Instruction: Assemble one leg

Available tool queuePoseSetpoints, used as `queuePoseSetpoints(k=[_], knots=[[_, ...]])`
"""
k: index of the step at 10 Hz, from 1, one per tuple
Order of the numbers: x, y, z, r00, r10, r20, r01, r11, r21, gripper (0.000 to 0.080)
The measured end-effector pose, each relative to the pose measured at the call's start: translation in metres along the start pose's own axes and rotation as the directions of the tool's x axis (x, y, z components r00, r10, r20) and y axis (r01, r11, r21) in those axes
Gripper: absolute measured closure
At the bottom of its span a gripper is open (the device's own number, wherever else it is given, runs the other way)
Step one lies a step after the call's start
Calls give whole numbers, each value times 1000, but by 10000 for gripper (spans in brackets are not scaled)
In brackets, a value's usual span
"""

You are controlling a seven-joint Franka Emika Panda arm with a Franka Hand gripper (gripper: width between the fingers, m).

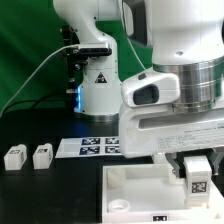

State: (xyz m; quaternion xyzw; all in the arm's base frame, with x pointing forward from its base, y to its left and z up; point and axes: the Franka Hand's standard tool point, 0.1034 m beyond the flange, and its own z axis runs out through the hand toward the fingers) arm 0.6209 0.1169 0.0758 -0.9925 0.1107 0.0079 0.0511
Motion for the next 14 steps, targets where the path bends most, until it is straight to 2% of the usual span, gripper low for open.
queuePoseSetpoints(k=[1, 2, 4, 5, 6, 7, 8, 9, 10, 11, 12, 13, 14], knots=[[-2, 0, 0, 993, 119, -14, -119, 993, -5, 505], [-2, 0, -1, 962, 273, -22, -273, 962, 2, 505], [1, -3, 0, 879, 476, -34, -475, 880, 31, 505], [0, -6, 2, 805, 593, -33, -591, 805, 49, 505], [-2, -10, 4, 741, 671, -28, -668, 740, 77, 505], [-5, -15, 6, 674, 738, -13, -735, 673, 85, 505], [-7, -21, 9, 574, 819, 12, -816, 571, 93, 505], [-7, -22, 9, 506, 862, 27, -860, 502, 96, 505], [-6, -21, 9, 502, 864, 31, -862, 497, 98, 505], [-7, -22, 9, 508, 861, 32, -859, 503, 98, 426], [-7, -22, 9, 511, 859, 35, -857, 506, 99, 426], [-7, -23, 9, 515, 856, 35, -855, 510, 99, 265], [-7, -23, 9, 519, 854, 34, -852, 514, 99, 176]])
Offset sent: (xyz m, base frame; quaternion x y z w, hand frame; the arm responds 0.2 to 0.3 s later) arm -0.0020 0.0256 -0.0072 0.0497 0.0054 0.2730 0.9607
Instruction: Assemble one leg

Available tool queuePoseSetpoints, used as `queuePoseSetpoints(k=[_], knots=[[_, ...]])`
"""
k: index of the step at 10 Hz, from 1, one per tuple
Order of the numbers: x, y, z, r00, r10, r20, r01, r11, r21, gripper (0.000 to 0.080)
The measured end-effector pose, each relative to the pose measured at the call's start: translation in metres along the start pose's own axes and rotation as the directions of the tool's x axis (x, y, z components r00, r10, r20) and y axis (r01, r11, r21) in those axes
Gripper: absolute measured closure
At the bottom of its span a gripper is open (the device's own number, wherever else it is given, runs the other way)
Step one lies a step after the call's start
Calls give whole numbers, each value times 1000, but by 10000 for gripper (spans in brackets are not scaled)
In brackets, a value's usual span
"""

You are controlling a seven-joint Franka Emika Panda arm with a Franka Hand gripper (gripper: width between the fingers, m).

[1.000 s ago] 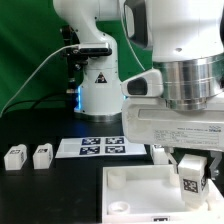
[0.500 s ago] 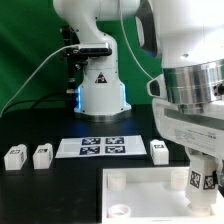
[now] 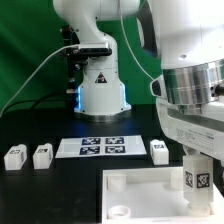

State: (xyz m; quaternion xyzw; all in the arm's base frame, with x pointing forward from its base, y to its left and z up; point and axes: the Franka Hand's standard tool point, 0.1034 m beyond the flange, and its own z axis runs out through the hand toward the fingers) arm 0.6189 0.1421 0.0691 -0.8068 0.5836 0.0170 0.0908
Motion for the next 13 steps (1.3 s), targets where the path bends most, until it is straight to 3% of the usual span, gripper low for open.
queuePoseSetpoints(k=[2, 3, 4, 6, 8, 10, 11, 12, 13], knots=[[3, -1, -4, 989, -149, 6, 149, 989, -8, 154], [6, -3, -9, 978, -209, 19, 210, 977, -23, 154], [8, -5, -13, 932, -362, 29, 363, 931, -29, 151], [8, -7, -16, 769, -638, 40, 639, 769, -34, 150], [10, -6, -16, 623, -780, 47, 782, 623, -26, 150], [12, -5, -15, 409, -911, 52, 913, 408, -21, 150], [18, -3, -13, 191, -980, 61, 981, 188, -50, 150], [18, -4, -14, 68, -995, 67, 996, 63, -71, 150], [16, -5, -14, 138, -989, 61, 989, 134, -66, 150]])
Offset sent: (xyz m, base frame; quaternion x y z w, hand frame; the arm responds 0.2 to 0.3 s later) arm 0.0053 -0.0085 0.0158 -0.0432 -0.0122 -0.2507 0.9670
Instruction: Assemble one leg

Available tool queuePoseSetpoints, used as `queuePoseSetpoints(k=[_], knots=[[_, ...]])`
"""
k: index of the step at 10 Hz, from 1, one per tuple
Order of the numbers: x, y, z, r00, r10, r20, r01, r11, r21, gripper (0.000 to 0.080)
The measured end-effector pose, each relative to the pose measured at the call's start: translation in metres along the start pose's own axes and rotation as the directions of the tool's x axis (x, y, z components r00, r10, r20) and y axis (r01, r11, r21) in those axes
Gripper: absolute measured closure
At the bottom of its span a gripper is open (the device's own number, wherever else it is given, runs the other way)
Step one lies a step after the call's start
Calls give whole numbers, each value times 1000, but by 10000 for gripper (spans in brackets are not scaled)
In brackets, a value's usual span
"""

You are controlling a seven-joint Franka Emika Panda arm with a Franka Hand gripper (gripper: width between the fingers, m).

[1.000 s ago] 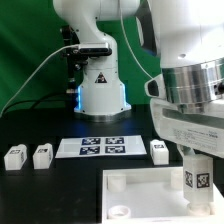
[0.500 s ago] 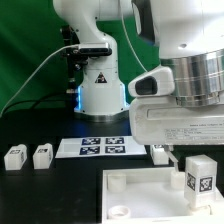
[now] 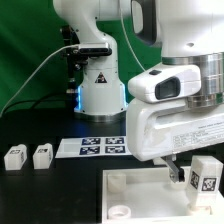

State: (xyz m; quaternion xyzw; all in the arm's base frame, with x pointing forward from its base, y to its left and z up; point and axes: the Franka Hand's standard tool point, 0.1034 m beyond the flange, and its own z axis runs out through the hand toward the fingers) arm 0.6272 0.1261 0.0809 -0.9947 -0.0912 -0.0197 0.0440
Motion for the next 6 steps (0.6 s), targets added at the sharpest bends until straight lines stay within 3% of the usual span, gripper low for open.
queuePoseSetpoints(k=[2, 3, 4, 6], knots=[[0, -1, 0, 996, 88, 0, -88, 996, 6, 416], [0, -1, 0, 978, 208, 2, -208, 978, 11, 416], [0, 2, 0, 955, 296, 2, -296, 955, 7, 491], [-1, 2, 1, 870, 494, 7, -494, 869, 13, 492]])
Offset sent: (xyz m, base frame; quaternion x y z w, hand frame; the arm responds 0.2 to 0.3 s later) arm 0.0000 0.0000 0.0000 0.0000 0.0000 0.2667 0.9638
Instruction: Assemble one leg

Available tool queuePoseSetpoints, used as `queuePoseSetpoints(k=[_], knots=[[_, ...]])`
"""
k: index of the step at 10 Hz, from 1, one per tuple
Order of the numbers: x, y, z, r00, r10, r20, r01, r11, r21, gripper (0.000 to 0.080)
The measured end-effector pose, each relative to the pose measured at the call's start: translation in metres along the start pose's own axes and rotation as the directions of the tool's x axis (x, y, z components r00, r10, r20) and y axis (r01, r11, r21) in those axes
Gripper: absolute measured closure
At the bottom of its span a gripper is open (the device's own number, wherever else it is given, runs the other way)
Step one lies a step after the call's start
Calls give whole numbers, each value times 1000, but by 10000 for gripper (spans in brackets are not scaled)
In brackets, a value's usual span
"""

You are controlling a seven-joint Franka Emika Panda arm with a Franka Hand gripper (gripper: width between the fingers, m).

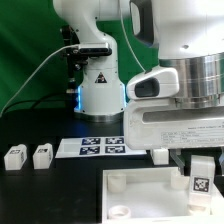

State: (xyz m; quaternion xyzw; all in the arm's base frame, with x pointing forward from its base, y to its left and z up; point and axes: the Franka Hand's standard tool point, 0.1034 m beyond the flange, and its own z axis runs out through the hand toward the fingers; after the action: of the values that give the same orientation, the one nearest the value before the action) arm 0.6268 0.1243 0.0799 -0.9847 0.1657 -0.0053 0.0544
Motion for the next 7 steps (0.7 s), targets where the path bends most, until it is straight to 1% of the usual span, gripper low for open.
queuePoseSetpoints(k=[1, 2, 3, 4, 5, 6, 7], knots=[[0, 0, 0, 999, 34, 0, -34, 999, 0, 493], [1, 2, 2, 986, 166, 9, -166, 986, 10, 493], [3, 2, 2, 948, 319, 16, -320, 947, 31, 497], [5, 3, 2, 883, 468, 25, -469, 882, 53, 498], [6, 4, 2, 758, 651, 39, -652, 754, 84, 498], [5, 4, 3, 638, 768, 58, -769, 631, 98, 498], [5, 4, 3, 559, 825, 78, -828, 552, 99, 498]])
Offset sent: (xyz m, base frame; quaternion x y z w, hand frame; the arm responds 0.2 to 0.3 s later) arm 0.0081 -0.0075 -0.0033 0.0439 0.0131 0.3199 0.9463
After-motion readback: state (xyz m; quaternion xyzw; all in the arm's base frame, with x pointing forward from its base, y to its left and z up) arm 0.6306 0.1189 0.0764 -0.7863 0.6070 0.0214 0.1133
